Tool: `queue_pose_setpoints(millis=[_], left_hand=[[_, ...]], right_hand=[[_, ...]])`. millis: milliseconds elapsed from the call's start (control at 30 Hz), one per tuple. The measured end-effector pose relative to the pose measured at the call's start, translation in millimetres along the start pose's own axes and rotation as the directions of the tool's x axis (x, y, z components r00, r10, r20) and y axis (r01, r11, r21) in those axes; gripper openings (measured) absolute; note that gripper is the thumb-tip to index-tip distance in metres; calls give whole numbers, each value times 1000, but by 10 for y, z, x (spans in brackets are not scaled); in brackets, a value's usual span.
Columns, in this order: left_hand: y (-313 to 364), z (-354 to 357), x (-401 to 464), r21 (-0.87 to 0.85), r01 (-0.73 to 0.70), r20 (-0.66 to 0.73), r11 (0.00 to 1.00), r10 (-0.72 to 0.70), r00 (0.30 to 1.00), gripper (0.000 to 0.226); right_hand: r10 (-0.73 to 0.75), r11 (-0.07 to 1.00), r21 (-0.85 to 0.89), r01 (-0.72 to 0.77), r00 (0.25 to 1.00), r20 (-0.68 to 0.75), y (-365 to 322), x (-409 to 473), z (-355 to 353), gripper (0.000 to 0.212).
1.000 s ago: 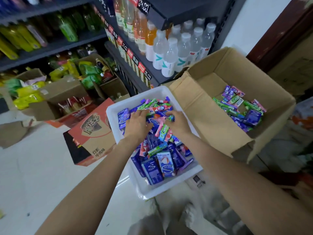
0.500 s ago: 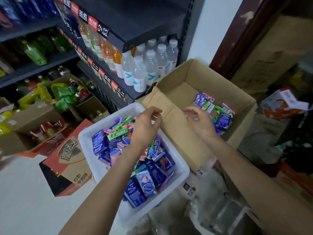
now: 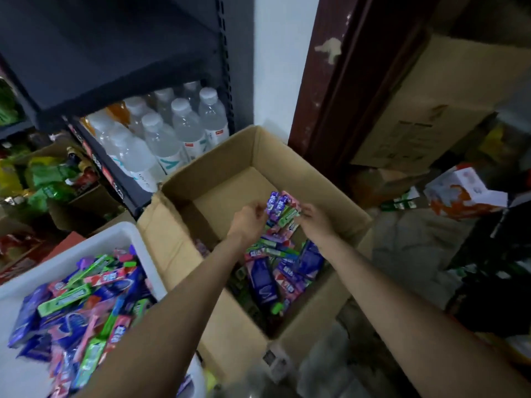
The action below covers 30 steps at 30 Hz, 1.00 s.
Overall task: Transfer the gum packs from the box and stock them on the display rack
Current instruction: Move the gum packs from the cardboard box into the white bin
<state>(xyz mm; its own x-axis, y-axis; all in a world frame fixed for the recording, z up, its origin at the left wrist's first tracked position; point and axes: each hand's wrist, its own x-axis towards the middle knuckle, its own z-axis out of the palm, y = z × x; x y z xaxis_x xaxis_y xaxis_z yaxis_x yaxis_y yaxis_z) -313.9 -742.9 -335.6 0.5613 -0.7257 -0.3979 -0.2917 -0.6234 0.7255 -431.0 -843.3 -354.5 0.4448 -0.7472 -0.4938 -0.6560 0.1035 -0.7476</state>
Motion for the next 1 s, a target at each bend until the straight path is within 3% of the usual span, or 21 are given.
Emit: queue_pose_setpoints(millis=[167,267,433,700,900,1000], left_hand=[[-54,314,431,52,88,12,995,-89,996,36],[-82,424,633,76,71,17,995,-73,997,38],[-116,542,838,233,44,4,971,-46,999,61],[-251,358,770,315,68,18,947,-78,997,46],[-249,309,760,157,185,16,970,-189,982,33],[-272,302,785,158,167,36,973,-175,984,33]], right_hand=[[39,992,-121,-27,994,98,203,399,88,50],[36,989,-147,-25,997,69,136,511,159,43],[19,980,-199,-18,1000,1,157,579,213,54],[73,969,-236,-76,997,-19,157,547,276,64],[152,972,-179,-151,988,-9,91,616,326,39],[172,975,-136,-175,984,-36,137,697,387,35]])
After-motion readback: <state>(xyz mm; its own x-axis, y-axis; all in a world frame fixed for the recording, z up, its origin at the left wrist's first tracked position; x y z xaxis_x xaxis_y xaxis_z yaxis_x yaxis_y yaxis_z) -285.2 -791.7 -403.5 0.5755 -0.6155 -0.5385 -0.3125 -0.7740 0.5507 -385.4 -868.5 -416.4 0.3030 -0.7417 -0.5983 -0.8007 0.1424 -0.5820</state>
